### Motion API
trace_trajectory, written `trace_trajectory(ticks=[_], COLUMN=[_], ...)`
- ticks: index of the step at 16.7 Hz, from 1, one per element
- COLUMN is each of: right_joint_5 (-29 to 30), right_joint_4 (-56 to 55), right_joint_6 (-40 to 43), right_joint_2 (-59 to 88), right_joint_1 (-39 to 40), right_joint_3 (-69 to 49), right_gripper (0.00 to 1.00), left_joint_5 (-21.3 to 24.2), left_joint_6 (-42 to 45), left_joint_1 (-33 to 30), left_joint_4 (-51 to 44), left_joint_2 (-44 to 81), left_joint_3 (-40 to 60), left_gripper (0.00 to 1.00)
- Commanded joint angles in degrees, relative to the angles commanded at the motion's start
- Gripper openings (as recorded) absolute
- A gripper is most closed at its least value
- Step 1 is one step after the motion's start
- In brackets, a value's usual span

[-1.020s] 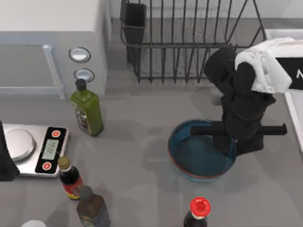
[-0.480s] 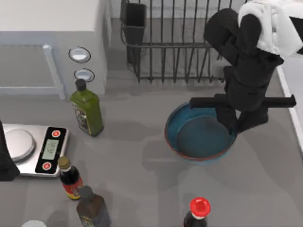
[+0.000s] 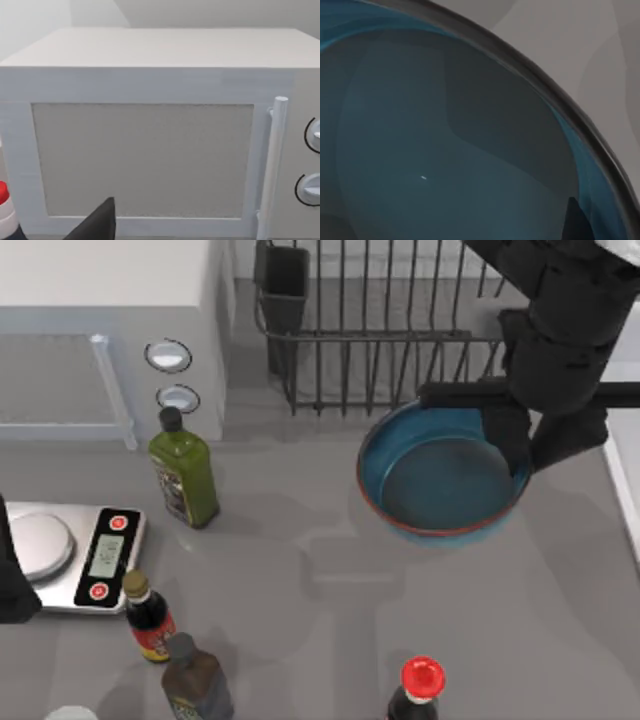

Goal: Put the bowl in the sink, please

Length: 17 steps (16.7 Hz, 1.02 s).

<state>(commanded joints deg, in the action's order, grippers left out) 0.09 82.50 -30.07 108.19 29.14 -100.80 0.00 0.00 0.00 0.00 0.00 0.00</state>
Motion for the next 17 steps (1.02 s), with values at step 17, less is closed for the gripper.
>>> trace_trajectory(ticks=[17], right_joint_5=[-15.8], right_joint_4=[-51.0], right_joint_6=[10.6], right_joint_2=[-5.9], right_joint_1=[-20.3], right_joint_3=[30.9], right_gripper=[0.0], left_joint_5=[0.0], left_joint_6=[0.0], left_joint_1=[0.0], left_joint_4=[0.0], left_joint_2=[0.0], left_joint_3=[0.0], left_gripper=[1.0])
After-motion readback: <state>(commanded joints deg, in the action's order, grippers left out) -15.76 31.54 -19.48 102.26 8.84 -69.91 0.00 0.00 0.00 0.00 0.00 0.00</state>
